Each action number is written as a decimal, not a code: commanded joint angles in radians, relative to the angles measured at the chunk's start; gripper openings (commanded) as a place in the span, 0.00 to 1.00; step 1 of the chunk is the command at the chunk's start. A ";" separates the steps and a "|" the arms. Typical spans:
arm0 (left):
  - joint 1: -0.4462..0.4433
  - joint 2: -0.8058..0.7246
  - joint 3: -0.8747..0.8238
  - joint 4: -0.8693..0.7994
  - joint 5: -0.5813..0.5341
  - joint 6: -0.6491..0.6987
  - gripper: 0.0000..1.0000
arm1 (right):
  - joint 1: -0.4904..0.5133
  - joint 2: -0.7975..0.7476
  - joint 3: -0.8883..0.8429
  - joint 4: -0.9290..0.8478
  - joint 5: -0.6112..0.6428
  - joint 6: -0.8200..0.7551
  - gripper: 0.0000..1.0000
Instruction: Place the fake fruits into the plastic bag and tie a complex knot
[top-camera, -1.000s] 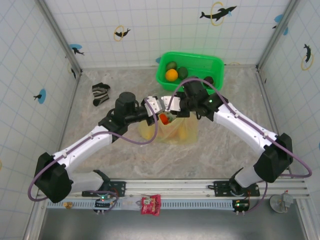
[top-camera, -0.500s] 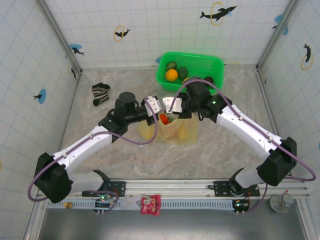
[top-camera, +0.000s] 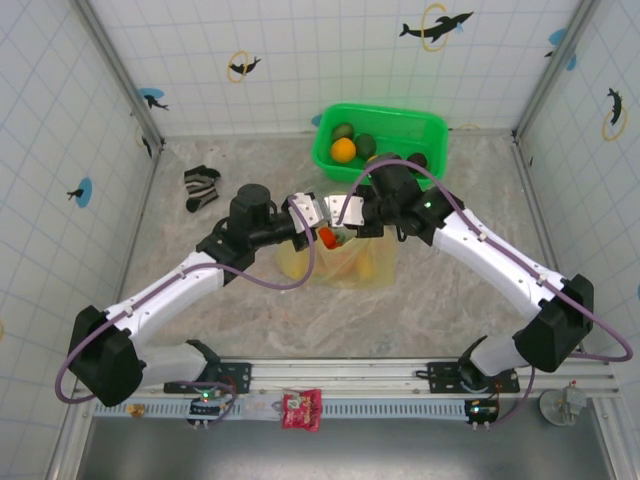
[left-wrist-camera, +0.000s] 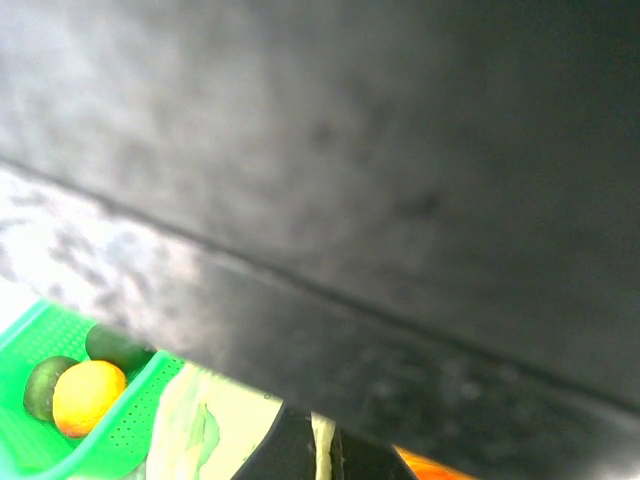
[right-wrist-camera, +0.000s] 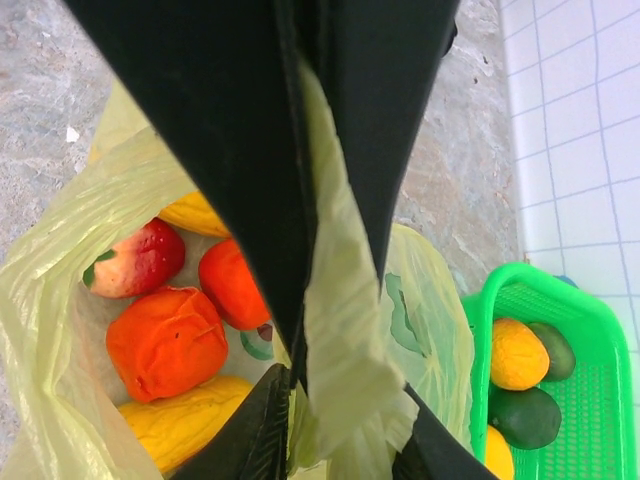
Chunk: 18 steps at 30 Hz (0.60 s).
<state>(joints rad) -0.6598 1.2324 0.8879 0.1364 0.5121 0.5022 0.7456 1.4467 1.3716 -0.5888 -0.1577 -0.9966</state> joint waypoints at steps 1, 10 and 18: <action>-0.001 -0.005 -0.012 -0.004 0.004 0.038 0.00 | 0.018 0.003 0.056 -0.019 0.000 0.001 0.23; -0.004 0.003 -0.002 -0.017 -0.008 0.042 0.00 | 0.024 -0.005 0.058 -0.018 0.004 0.006 0.27; -0.012 0.004 -0.003 -0.026 -0.014 0.048 0.00 | 0.024 0.004 0.065 -0.014 0.001 0.003 0.00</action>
<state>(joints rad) -0.6601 1.2324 0.8867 0.1280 0.5064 0.5232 0.7490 1.4467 1.3716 -0.6064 -0.1463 -1.0000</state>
